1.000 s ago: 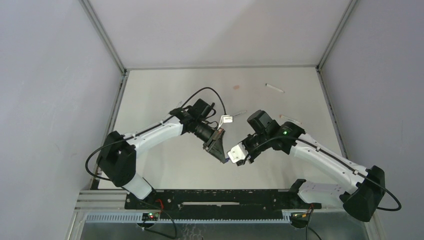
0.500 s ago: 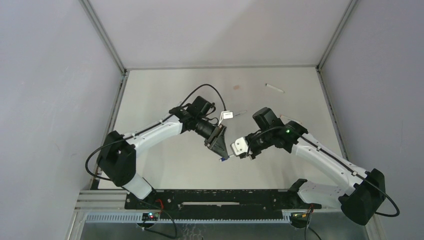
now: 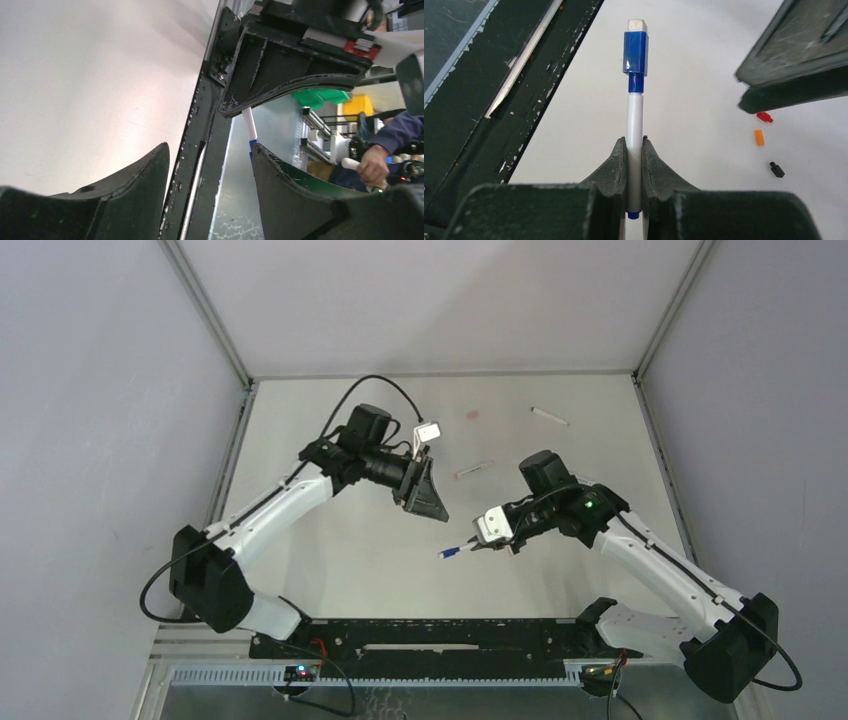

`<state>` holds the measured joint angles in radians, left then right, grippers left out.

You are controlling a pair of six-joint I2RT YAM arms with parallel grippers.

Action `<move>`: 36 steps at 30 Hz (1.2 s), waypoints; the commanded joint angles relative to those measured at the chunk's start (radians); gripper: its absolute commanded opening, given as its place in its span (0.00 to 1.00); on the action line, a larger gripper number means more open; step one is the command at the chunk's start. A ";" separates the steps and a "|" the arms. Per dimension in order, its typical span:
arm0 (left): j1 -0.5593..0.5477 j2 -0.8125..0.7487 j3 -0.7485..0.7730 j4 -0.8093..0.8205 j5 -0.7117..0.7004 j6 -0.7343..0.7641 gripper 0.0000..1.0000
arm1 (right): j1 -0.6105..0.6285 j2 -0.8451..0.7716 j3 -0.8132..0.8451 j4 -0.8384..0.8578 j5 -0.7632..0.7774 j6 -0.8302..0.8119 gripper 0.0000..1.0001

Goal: Insert the pens into the pen caps
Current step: Insert the pen cap onto the pen, then press the pen cap onto the pen.

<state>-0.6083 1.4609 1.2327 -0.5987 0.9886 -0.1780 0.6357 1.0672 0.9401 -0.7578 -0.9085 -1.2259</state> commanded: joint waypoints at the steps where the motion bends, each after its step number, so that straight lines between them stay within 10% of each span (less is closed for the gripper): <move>1: 0.018 -0.086 0.082 0.051 -0.051 -0.035 0.66 | -0.028 -0.028 -0.008 0.014 -0.083 0.033 0.00; 6: 0.038 -0.198 0.042 0.213 -0.145 -0.086 0.68 | -0.080 -0.046 -0.017 0.063 -0.141 0.142 0.00; 15: 0.068 -0.508 -0.325 1.046 -0.481 -0.253 1.00 | -0.262 -0.093 -0.047 0.293 -0.269 0.628 0.00; 25: 0.071 -0.384 -0.404 1.566 -0.332 -0.512 1.00 | -0.389 -0.103 -0.069 0.708 -0.274 1.347 0.00; 36: 0.022 -0.215 -0.415 1.834 -0.388 -0.720 0.99 | -0.406 -0.071 -0.069 0.999 -0.238 1.708 0.00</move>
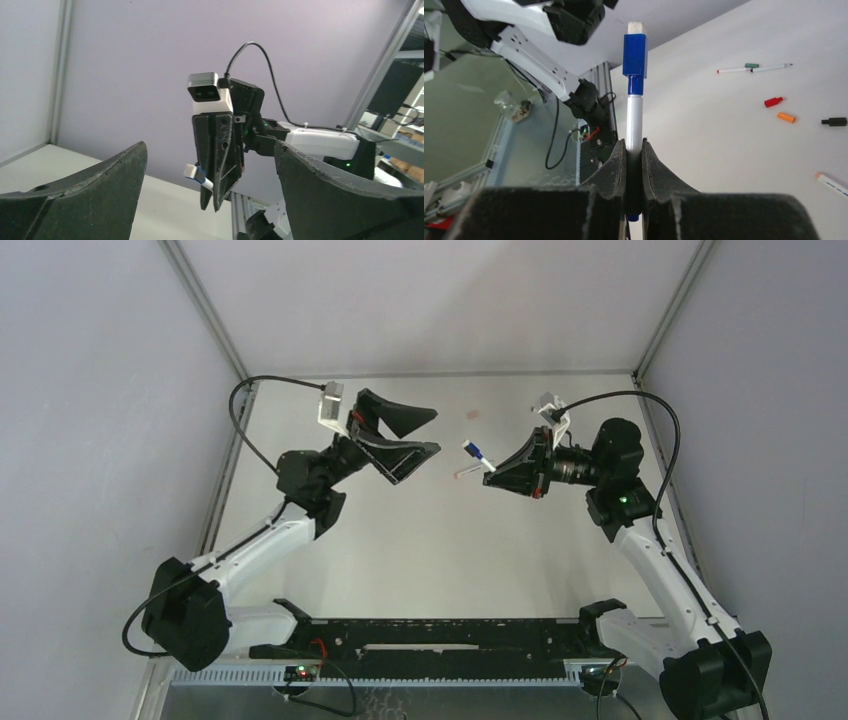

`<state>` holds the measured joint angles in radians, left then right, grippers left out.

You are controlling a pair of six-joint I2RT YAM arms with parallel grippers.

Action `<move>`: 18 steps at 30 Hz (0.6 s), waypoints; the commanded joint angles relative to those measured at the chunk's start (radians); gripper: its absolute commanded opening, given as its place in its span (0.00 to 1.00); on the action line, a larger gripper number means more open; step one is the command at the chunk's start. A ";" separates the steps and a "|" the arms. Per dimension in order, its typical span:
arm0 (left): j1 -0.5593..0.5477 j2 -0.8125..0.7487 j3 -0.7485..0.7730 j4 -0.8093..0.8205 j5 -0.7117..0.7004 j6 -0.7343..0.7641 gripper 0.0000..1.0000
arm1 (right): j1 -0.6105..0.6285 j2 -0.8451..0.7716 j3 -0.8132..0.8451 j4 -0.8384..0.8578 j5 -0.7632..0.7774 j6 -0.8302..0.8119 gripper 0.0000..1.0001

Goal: Insert the pens into the pen caps
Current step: Press the pen cap onto the pen.

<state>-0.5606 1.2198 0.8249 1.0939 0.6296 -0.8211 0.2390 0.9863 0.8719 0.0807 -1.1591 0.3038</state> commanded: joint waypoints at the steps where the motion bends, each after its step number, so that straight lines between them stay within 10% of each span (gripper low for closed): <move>1: -0.027 0.036 -0.009 0.142 -0.038 -0.080 0.98 | -0.008 0.013 -0.001 0.174 0.013 0.193 0.00; 18: -0.119 0.181 0.060 0.138 -0.068 -0.110 0.74 | 0.024 0.029 0.000 0.240 0.016 0.246 0.00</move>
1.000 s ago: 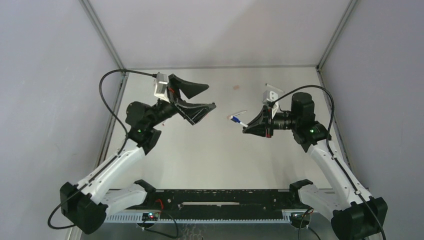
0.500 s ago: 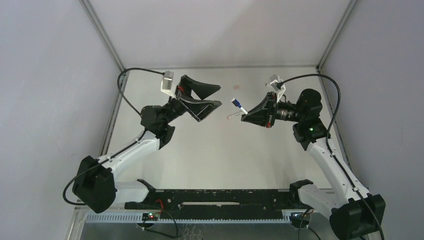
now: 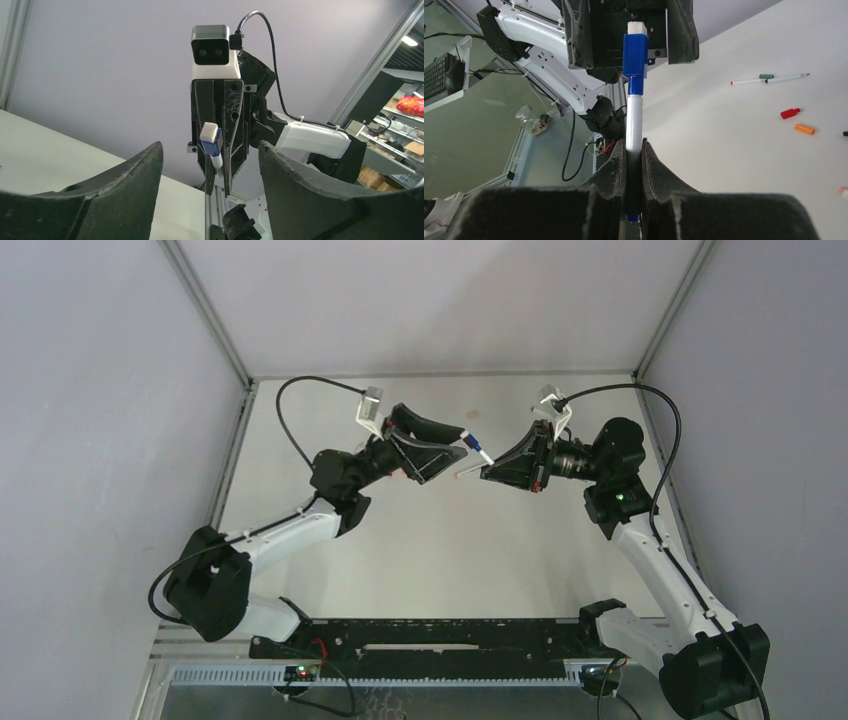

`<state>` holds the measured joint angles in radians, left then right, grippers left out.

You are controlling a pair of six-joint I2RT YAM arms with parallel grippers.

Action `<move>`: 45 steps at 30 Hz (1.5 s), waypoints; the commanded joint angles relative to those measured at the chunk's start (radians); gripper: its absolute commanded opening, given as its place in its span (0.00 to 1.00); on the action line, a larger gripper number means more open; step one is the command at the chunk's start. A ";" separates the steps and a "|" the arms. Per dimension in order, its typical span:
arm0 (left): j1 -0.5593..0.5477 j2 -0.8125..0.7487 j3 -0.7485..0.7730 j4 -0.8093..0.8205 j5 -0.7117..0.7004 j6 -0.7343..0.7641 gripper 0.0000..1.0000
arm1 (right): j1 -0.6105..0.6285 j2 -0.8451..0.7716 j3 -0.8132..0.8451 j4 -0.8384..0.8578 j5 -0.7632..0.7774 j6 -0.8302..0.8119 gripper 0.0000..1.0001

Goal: Insert the pens into the pen caps
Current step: Press the pen cap onto the pen.

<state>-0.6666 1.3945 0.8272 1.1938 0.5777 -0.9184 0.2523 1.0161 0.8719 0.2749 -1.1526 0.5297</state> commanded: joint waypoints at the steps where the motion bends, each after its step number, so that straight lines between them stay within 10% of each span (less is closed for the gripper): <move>1: -0.015 0.010 0.062 0.039 -0.015 -0.014 0.72 | 0.011 -0.001 0.000 0.044 0.012 0.018 0.00; 30: -0.033 0.035 0.089 0.089 -0.024 -0.068 0.50 | 0.026 0.000 0.000 0.002 0.014 -0.019 0.00; 41: -0.041 0.050 0.093 0.079 0.012 -0.094 0.01 | 0.031 0.003 0.000 0.017 0.022 -0.011 0.00; 45: -0.069 0.011 0.063 -0.040 -0.007 -0.013 0.00 | 0.028 0.007 0.001 0.055 0.069 0.027 0.00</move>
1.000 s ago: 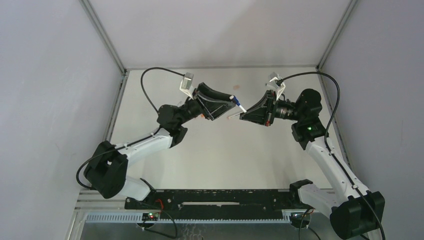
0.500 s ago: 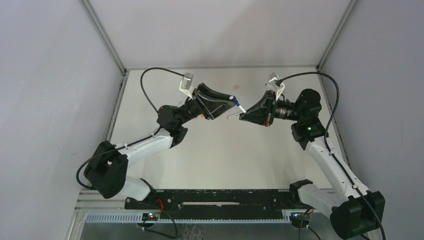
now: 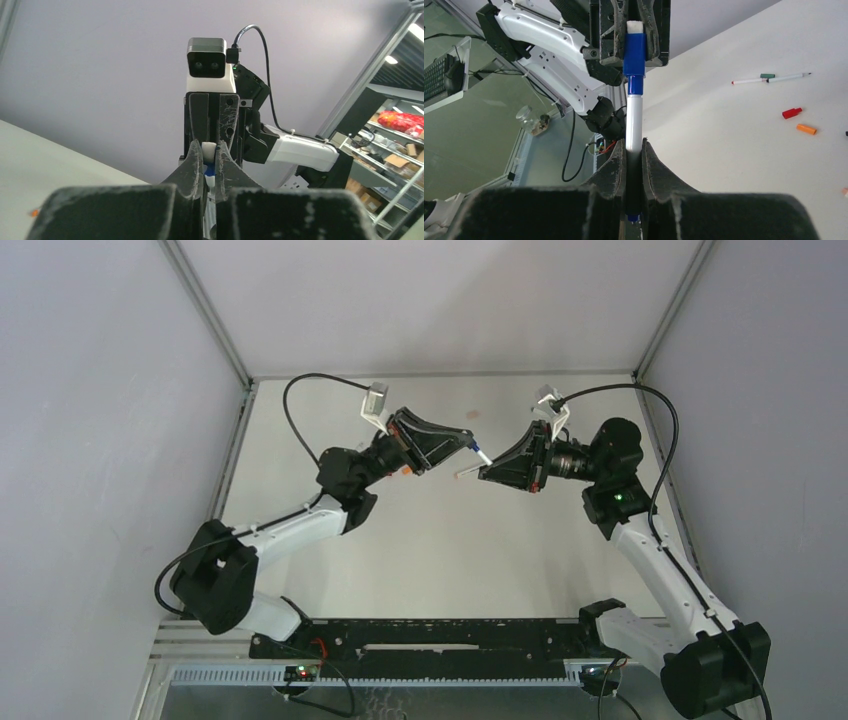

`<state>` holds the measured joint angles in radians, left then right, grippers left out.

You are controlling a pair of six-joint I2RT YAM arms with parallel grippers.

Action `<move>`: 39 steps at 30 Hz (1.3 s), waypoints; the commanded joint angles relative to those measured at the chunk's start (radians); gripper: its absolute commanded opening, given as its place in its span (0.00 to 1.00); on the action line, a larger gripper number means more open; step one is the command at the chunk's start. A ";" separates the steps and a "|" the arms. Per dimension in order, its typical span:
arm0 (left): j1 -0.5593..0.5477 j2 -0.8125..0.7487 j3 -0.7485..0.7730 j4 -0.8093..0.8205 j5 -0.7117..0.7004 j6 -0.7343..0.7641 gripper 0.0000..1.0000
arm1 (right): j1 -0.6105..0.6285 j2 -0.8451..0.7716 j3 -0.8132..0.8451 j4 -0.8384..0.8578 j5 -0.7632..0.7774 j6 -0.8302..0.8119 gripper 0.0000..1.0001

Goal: Insert the pens into the pen caps
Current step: Press the pen cap onto the pen.

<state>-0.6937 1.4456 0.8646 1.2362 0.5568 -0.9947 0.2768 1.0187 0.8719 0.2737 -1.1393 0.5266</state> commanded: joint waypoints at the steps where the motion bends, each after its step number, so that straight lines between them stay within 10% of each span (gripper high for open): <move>1: -0.051 -0.059 0.018 -0.142 0.001 0.110 0.00 | 0.004 0.006 0.001 0.070 0.072 0.042 0.00; 17: -0.210 -0.188 -0.015 -0.680 -0.036 0.493 0.00 | 0.038 0.116 0.104 0.326 0.212 0.280 0.00; 26: -0.208 -0.144 -0.095 -0.457 0.117 0.242 0.00 | 0.054 0.171 0.192 0.398 0.309 0.414 0.00; 32: -0.209 -0.094 -0.062 -0.414 0.168 0.162 0.00 | 0.142 0.151 0.294 0.215 0.306 0.076 0.00; 39: -0.250 -0.117 0.053 -0.961 0.066 0.478 0.00 | 0.124 0.169 0.343 0.205 0.316 0.061 0.00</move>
<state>-0.7998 1.2411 0.9489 0.9073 0.2863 -0.6518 0.3752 1.1622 1.1007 0.4217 -1.1236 0.6415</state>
